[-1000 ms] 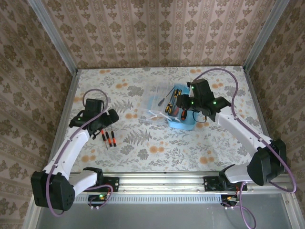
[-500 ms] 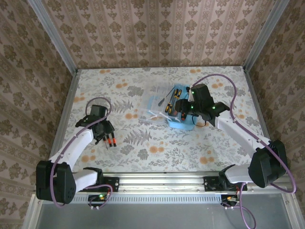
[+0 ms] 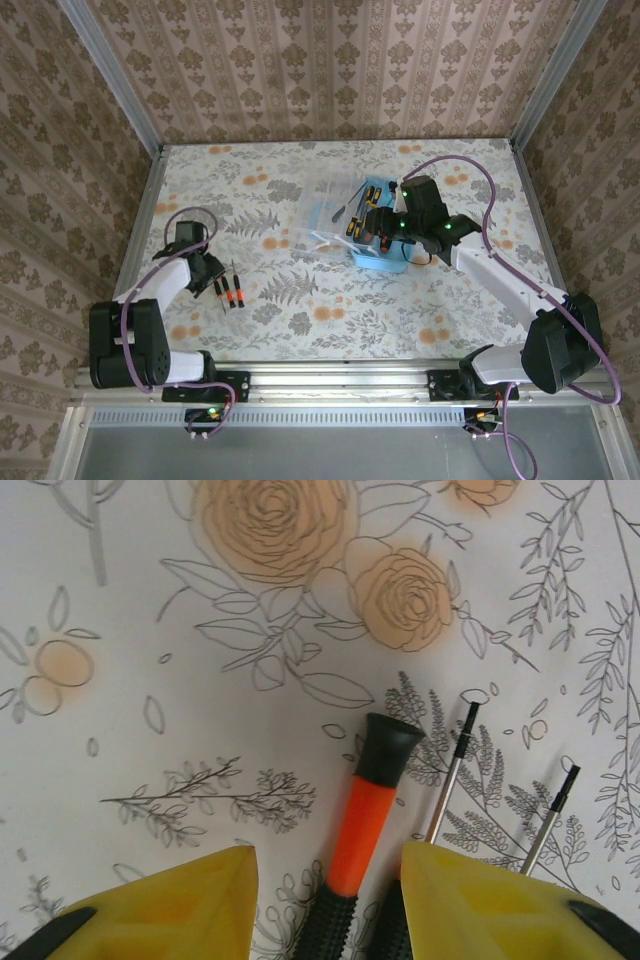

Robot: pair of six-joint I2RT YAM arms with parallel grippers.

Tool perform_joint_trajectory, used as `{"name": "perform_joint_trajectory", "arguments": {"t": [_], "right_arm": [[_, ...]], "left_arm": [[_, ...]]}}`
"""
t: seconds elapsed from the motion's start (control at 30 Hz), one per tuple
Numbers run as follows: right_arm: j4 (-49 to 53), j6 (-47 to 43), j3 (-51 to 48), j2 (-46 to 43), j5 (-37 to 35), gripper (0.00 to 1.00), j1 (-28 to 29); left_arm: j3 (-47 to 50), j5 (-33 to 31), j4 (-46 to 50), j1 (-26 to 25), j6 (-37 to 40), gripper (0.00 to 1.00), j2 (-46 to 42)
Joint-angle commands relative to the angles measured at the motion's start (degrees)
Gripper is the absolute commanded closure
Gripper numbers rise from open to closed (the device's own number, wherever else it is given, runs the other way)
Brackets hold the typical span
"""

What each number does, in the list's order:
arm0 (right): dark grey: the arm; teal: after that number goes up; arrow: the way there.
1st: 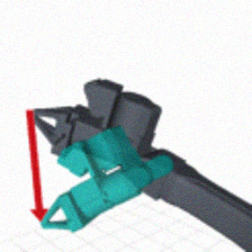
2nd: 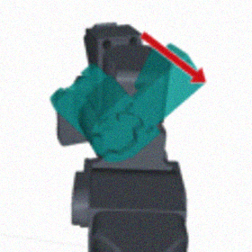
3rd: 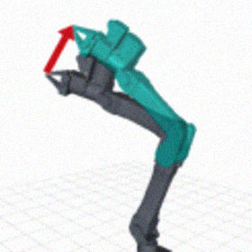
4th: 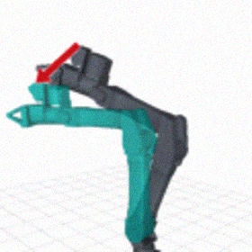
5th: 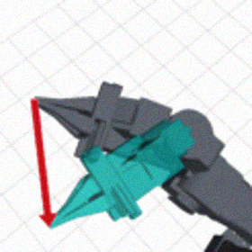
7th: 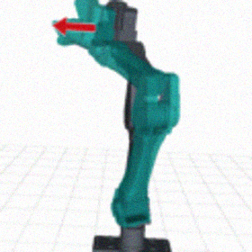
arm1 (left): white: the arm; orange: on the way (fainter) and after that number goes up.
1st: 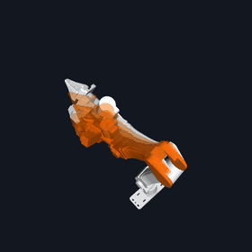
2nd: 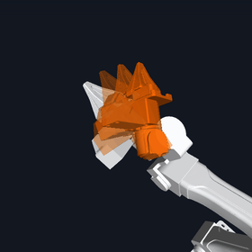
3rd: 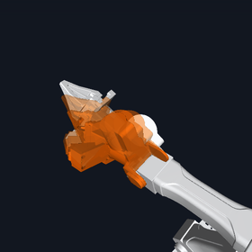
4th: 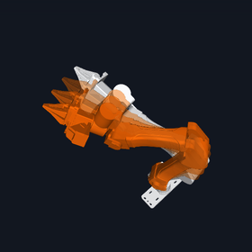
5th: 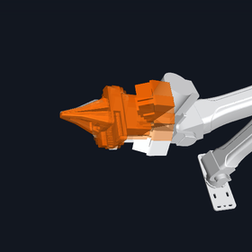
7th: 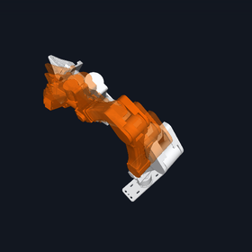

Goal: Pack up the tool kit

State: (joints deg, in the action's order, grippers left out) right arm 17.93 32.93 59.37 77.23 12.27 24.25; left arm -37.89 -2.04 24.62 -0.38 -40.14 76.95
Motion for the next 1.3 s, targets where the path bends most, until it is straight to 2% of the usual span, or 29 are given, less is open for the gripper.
{"name": "perform_joint_trajectory", "arguments": {"t": [0.0, 0.17, 0.6, 0.63, 0.7, 0.77, 1.0, 1.27], "right_arm": [[-0.66, -0.51, -0.92, -0.34, 0.46, 0.65, 0.21], [-0.88, -0.32, -0.84, -0.32, 0.58, 0.65, 0.23], [-0.82, -0.58, -0.84, -0.41, 0.55, 0.65, 0.26], [-0.88, -0.58, -0.84, -0.37, 0.56, 0.65, 0.18], [-0.81, -0.67, -0.89, -0.55, 0.56, 0.65, 0.19], [-0.79, -0.67, -1.0, -0.73, 0.41, 0.65, 0.18], [-0.78, -0.54, -1.01, -1.3, 0.45, 0.65, 0.18], [-1.36, 0.12, -1.0, -1.51, 1.26, 0.64, 0.27]], "left_arm": [[-0.06, 1.69, -1.59, 1.05, 2.32, 0.59, 1.09], [-0.23, 2.04, -2.56, 2.45, 3.04, 0.66, 3.03], [-2.26, 1.78, -1.54, 3.19, 5.94, 0.68, 5.44], [-2.45, 1.55, -1.26, 3.11, 6.04, 0.69, 5.57], [-2.4, 1.35, -1.16, 3.2, 6.24, 0.78, 5.67], [-2.28, 1.26, -1.07, 3.18, 6.47, 0.81, 5.51], [-2.67, 0.3, 1.11, 3.02, 7.86, 0.89, 3.55], [-3.15, -1.06, 5.4, 2.4, 8.68, 0.95, -3.41]]}}
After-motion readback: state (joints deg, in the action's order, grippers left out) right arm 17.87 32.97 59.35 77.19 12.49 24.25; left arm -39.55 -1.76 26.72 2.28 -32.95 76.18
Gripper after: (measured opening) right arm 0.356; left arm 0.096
